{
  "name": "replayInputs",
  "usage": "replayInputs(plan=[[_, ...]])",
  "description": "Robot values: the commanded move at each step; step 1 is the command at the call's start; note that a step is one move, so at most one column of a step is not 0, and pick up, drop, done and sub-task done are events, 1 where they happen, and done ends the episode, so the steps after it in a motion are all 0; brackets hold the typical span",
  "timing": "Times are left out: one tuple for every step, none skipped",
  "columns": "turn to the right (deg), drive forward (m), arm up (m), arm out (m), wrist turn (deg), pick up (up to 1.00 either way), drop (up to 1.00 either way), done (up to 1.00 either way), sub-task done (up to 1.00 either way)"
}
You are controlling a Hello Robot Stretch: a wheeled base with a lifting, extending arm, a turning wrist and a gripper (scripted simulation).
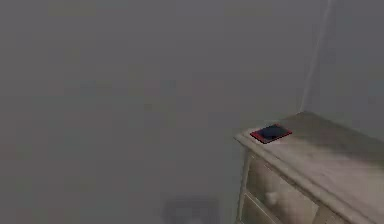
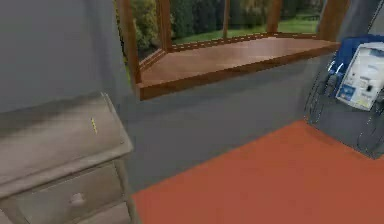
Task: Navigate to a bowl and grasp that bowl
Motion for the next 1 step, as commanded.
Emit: replayInputs(plan=[[45.0, 0.0, 0.0, 0.0, 0.0, 0.0, 0.0, 0.0, 0.0]])
